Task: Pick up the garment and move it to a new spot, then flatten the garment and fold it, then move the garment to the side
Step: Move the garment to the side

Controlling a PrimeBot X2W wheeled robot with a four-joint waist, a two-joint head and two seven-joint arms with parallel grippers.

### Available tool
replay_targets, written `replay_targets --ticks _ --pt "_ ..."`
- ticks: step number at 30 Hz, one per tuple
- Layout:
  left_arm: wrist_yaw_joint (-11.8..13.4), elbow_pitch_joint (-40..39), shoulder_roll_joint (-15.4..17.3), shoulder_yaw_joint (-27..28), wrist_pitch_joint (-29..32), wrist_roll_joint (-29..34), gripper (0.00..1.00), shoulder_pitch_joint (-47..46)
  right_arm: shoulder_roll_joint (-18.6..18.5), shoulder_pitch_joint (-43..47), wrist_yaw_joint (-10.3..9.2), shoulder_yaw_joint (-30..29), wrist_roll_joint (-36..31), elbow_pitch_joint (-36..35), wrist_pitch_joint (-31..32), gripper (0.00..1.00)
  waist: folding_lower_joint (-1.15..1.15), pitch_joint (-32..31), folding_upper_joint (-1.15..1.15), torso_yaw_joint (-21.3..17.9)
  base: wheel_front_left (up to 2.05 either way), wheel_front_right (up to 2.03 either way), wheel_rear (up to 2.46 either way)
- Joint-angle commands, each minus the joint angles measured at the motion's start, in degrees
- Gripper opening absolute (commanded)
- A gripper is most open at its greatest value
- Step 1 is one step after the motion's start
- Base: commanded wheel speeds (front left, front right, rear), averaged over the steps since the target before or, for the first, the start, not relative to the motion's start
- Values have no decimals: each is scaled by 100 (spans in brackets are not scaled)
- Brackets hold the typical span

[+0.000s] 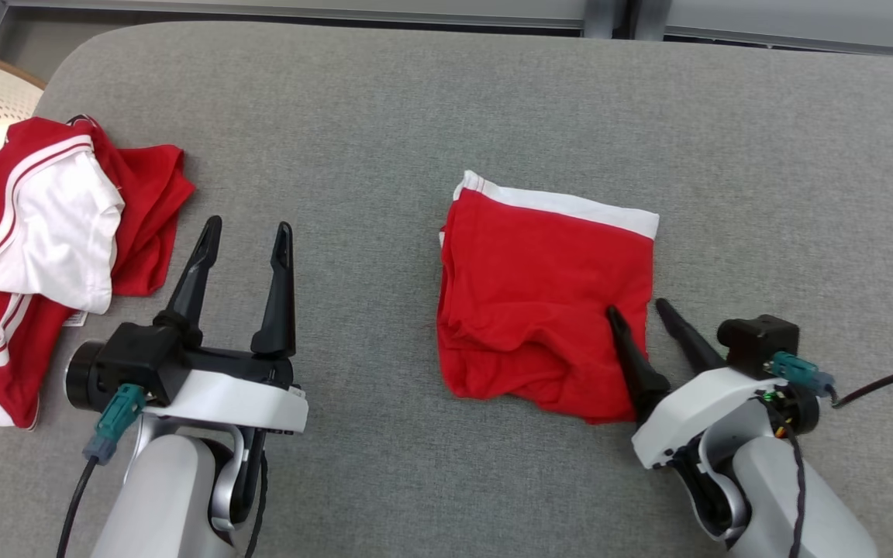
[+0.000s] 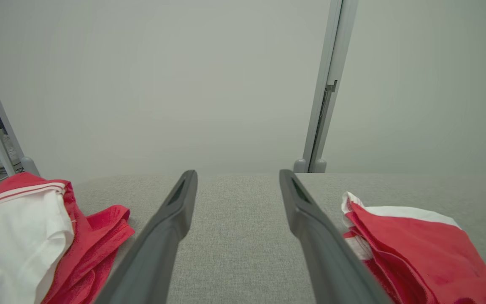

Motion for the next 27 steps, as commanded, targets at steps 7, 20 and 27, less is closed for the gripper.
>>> replay_targets --ticks 7,20,27 --pt "-39 -69 97 72 -31 126 100 -154 8 164 21 390 230 368 -164 0 0 -38 0 -398 0 0 0" --pt "-102 -617 381 -76 164 325 100 -127 -691 111 -1 652 330 497 -570 0 0 77 0 -1914 0 0 0" --pt "-157 -1017 459 -226 401 371 100 -251 -1204 -389 0 820 253 465 -645 0 0 358 0 -2466 0 0 0"
